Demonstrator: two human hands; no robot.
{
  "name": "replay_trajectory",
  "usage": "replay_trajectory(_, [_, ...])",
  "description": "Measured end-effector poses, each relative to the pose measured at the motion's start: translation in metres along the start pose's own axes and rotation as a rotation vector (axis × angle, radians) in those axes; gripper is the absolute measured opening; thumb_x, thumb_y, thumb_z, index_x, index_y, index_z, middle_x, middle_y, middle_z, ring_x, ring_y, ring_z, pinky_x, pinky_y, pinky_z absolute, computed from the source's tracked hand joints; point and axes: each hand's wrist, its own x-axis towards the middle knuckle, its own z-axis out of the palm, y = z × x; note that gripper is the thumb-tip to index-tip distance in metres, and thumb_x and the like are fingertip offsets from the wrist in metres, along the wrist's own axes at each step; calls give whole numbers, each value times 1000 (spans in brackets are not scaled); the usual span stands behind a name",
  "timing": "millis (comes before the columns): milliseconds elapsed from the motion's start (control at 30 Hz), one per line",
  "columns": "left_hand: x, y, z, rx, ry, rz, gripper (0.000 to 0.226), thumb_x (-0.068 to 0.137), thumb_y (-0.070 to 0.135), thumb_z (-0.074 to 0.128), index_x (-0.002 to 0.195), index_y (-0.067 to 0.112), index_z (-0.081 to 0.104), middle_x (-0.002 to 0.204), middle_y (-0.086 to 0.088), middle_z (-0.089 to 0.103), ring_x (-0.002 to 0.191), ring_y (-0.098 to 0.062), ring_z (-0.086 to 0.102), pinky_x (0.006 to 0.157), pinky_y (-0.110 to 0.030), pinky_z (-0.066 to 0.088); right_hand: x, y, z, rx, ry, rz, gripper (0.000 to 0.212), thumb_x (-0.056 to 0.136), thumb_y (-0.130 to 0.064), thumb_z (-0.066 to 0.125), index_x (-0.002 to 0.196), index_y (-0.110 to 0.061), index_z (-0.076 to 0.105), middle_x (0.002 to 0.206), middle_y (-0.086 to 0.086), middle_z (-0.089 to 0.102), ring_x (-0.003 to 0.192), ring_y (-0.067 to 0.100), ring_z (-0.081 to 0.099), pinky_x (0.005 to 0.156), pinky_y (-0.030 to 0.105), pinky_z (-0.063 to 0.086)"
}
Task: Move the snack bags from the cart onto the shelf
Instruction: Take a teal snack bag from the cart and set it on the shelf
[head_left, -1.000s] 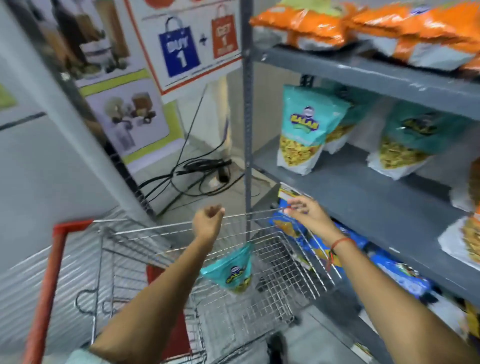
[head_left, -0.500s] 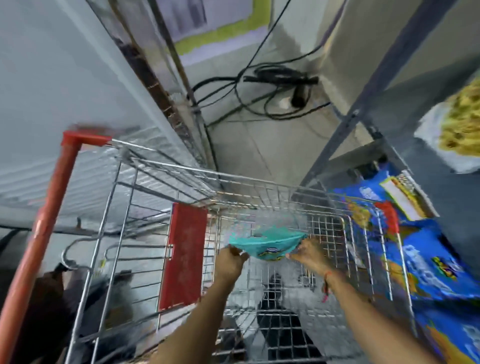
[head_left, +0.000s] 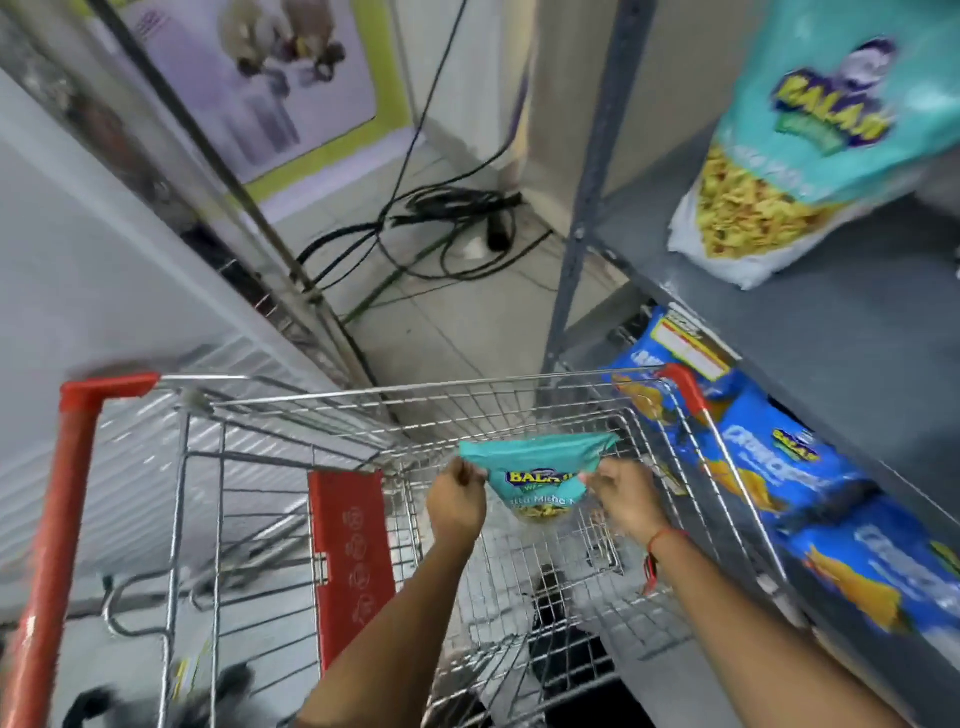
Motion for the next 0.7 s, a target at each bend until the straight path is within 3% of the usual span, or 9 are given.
replay_trajectory(67, [-10, 12, -2, -13, -48, 123, 8, 86, 35, 57, 83, 28, 58, 92, 0, 73, 90, -25, 68, 85, -48, 56, -27, -11, -19, 5, 113, -22, 47, 83, -12, 66, 46, -24, 38, 48, -11, 38, 47, 6, 37, 49, 20, 34])
replay_trajectory(200, [-57, 66, -16, -81, -132, 369, 14, 91, 29, 53, 96, 19, 61, 97, -3, 70, 90, -24, 64, 82, -38, 51, -89, -36, -54, -44, 370, -67, 39, 83, -16, 67, 51, -13, 44, 48, 1, 37, 54, 16, 39, 52, 30, 23])
replay_trajectory(267, [-86, 100, -25, -131, -169, 495, 9, 91, 21, 54, 90, 15, 61, 89, -2, 66, 84, -21, 60, 71, -30, 41, -122, -51, -73, -43, 498, -99, 32, 84, -13, 64, 56, -4, 52, 50, 4, 43, 52, 23, 42, 50, 27, 23])
replay_trajectory(333, [-113, 133, -34, -128, -192, 602, 8, 88, 14, 58, 88, 11, 65, 81, -4, 64, 77, -17, 55, 66, -23, 34, -151, -64, -95, -48, 600, -111, 29, 86, -16, 60, 64, 1, 54, 54, 11, 54, 58, 26, 50, 55, 30, 35])
replay_trajectory(467, [-159, 196, -41, -153, -297, 797, 6, 79, 17, 64, 74, 15, 68, 81, -16, 75, 71, -18, 62, 70, -35, 48, -219, -98, -153, -95, 806, -144, 32, 89, -25, 52, 73, 2, 56, 67, 23, 64, 65, 33, 58, 63, 47, 44])
replay_trajectory(567, [-212, 247, -48, -253, -408, 882, 7, 74, 24, 67, 71, 18, 67, 65, -7, 69, 54, -4, 58, 67, -27, 53, -274, -133, -199, -161, 974, -209, 32, 90, -20, 53, 66, 2, 51, 64, 24, 60, 62, 33, 54, 60, 44, 38])
replay_trajectory(633, [-247, 281, -54, -297, -484, 904, 5, 77, 19, 70, 72, 17, 69, 59, -2, 63, 41, 5, 51, 61, -23, 47, -308, -154, -229, -187, 1063, -207, 31, 90, -17, 54, 65, 2, 51, 65, 25, 59, 63, 28, 52, 60, 41, 33])
replay_trajectory(700, [-276, 311, -53, -360, -593, 904, 12, 73, 17, 72, 61, 17, 69, 56, -9, 66, 41, -6, 51, 60, -29, 43, -343, -174, -253, -213, 1130, -201, 30, 89, -21, 51, 71, 1, 56, 72, 23, 64, 69, 30, 57, 62, 41, 36])
